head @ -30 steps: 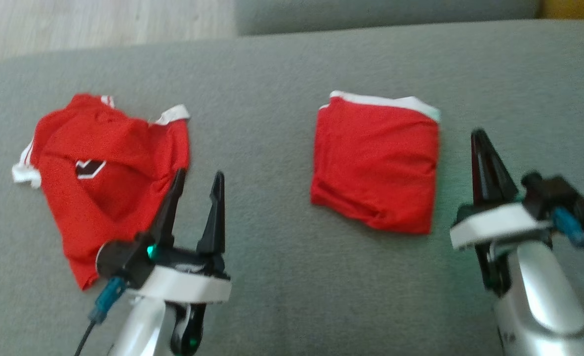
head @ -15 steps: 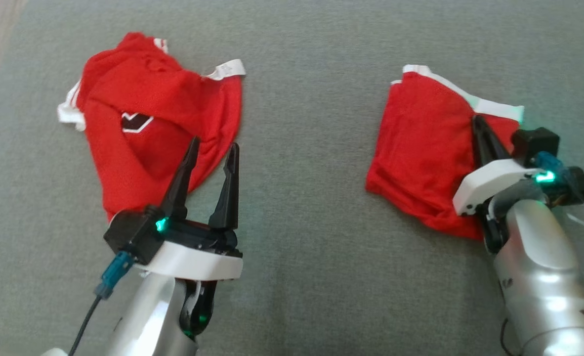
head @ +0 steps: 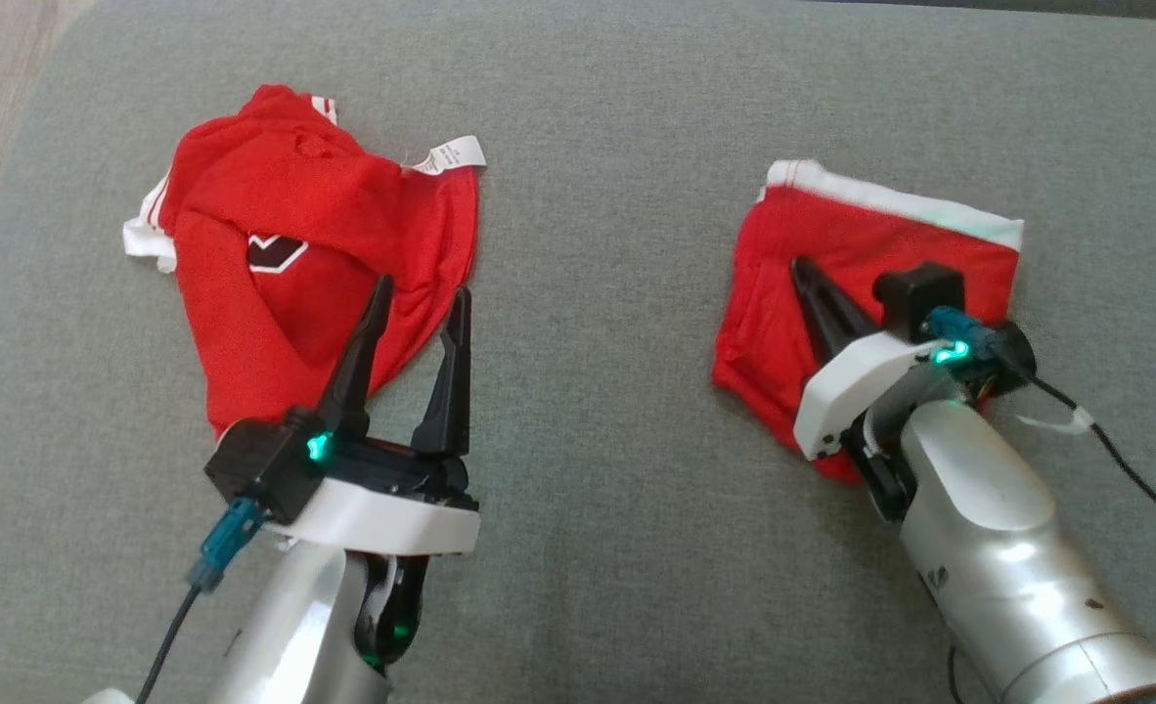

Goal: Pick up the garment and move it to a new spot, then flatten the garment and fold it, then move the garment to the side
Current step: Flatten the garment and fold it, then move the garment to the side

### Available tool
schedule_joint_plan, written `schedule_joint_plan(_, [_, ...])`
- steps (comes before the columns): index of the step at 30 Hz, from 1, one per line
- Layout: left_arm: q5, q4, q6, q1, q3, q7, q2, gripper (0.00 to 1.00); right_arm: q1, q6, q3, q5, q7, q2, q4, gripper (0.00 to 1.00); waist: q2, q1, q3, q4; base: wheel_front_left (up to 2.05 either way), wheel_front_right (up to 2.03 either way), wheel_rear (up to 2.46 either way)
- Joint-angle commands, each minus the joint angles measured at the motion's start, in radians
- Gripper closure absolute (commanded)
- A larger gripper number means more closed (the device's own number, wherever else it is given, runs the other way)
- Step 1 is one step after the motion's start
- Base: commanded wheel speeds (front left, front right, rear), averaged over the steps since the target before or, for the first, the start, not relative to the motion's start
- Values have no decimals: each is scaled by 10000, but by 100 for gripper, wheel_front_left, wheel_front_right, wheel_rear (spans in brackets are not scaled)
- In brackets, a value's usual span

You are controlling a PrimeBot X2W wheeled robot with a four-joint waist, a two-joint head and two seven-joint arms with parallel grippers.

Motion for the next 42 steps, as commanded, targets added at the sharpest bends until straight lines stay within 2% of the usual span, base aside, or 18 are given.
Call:
schedule_joint_plan(1, [-93, -343, 15, -168, 356, -92, 42, 0, 6, 65, 577, 456, 296, 153, 78, 100, 0, 0, 7, -18, 0, 0, 0])
schedule_joint_plan(5, [-78, -340, 15, -180, 430, -92, 42, 0, -76, 65, 1075, 995, 404, 153, 252, 100, 0, 0, -12, -103, 0, 0, 0])
schedule_joint_plan(8, [-40, -338, 15, -150, 545, -92, 41, 0, -235, 65, 1214, 1228, 48, 153, 266, 100, 0, 0, -97, -269, 0, 0, 0])
schedule_joint_plan(14, [63, -430, 15, -67, 809, -92, 41, 0, -431, 65, 109, 726, -569, 54, -219, 100, 0, 0, -413, -815, 0, 0, 0])
schedule_joint_plan(17, [130, -494, 15, -20, 921, -92, 41, 0, -31, 65, -917, 40, -597, -87, -1393, 100, 0, 0, -569, -1131, 0, 0, 0])
schedule_joint_plan(23, [224, -536, 15, 64, 1050, -92, 41, 0, 1789, 65, -2799, -1158, -602, 41, -3902, 100, 0, 0, -823, -1679, 0, 0, 0])
schedule_joint_plan(27, [273, -529, 15, 154, 1115, -92, 41, 0, 2851, 65, -3390, -1413, -603, 132, -5054, 100, 0, 0, -966, -1970, 0, 0, 0])
schedule_joint_plan(30, [296, -491, 15, 261, 1126, -92, 41, 0, 3479, 65, -3532, -1030, -604, 148, -5495, 100, 0, 0, -1093, -2118, 0, 0, 0])
schedule_joint_plan(31, [305, -478, 15, 305, 1130, -92, 41, 0, 3646, 65, -3527, -933, -604, 149, -5618, 54, 0, 0, -1129, -2161, 0, 0, 0])
schedule_joint_plan(32, [323, -454, 15, 352, 1127, -92, 41, 0, 3797, 65, -3522, -856, -604, 150, -5710, 0, 0, 0, -1157, -2200, 0, 0, 0])
schedule_joint_plan(42, [413, -382, 15, 487, 1096, -92, 41, 0, 4164, 65, -3413, -600, -604, 153, -5916, 0, 0, 0, -1198, -2292, 0, 0, 0])
